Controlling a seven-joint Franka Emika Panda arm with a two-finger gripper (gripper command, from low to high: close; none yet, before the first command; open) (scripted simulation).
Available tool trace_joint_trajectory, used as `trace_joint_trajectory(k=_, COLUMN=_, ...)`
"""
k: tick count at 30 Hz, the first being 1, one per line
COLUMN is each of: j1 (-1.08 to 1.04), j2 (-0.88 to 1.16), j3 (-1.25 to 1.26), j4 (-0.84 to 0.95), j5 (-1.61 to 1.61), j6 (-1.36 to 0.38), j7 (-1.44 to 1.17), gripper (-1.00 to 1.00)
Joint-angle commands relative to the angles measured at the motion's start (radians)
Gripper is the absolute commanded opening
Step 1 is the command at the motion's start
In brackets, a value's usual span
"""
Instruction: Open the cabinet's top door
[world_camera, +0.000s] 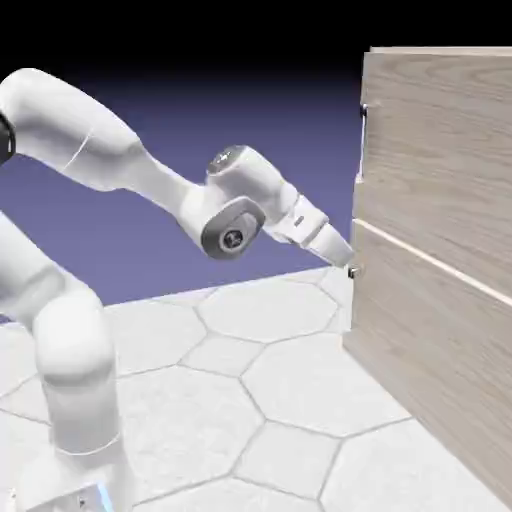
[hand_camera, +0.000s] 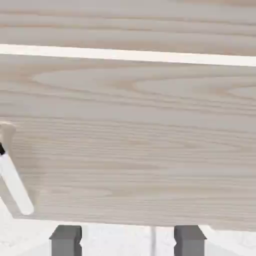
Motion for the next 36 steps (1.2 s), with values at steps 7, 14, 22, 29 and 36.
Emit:
trace_joint_trajectory(k=7, j1=-0.12, j2=-0.031, j3=0.129, j4=0.084, j5=0.305, j6=0.002, j7=0.114, gripper=0.0)
trace_joint_trajectory(k=14, j1=-0.24, j2=-0.062, j3=0.258, j4=0.167, j5=0.609, j6=0.003, j7=0.228, gripper=0.0)
trace_joint_trajectory(k=22, j1=-0.377, j2=-0.097, j3=0.405, j4=0.263, j5=0.957, j6=0.005, j7=0.359, gripper=0.0)
trace_joint_trajectory(k=29, j1=-0.498, j2=-0.128, j3=0.533, j4=0.347, j5=1.261, j6=0.007, j7=0.473, gripper=0.0)
trace_joint_trajectory(k=36, j1=-0.618, j2=-0.159, j3=0.662, j4=0.431, j5=1.566, j6=0.008, j7=0.587, gripper=0.0)
